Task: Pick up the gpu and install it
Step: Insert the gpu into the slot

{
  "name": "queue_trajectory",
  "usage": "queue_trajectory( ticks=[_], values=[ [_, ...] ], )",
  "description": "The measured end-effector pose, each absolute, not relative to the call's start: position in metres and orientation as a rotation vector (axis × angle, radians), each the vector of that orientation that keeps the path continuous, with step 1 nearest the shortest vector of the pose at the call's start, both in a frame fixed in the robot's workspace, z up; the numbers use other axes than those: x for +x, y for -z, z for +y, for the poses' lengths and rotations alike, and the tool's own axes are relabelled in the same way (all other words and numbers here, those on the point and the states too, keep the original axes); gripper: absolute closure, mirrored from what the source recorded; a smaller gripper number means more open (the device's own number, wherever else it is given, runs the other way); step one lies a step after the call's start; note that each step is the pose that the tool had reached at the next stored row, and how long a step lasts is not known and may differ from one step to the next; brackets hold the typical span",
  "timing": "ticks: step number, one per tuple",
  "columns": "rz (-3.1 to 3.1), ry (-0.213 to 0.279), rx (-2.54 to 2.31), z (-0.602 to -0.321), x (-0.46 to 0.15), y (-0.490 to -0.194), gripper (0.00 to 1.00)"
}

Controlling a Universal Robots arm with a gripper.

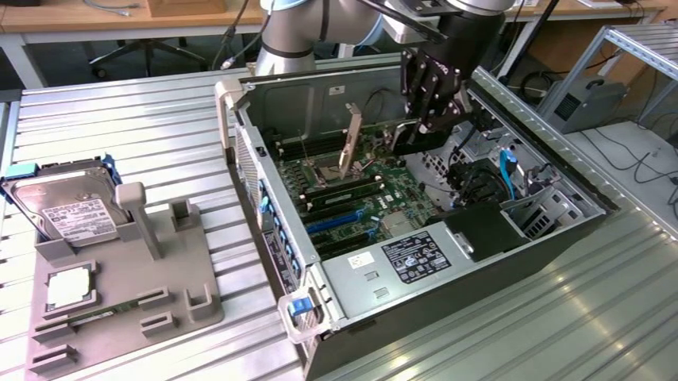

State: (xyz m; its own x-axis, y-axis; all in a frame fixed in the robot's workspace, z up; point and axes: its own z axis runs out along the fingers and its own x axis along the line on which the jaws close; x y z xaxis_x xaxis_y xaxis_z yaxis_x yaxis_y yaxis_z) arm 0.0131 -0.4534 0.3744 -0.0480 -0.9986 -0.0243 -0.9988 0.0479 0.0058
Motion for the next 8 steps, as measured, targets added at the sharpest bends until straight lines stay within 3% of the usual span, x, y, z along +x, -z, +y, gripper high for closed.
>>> queue_trajectory(
  ticks=[8],
  values=[
    [2.264, -0.033, -2.158, -0.4533, 0.0094, -0.3744, 0.73]
  ],
)
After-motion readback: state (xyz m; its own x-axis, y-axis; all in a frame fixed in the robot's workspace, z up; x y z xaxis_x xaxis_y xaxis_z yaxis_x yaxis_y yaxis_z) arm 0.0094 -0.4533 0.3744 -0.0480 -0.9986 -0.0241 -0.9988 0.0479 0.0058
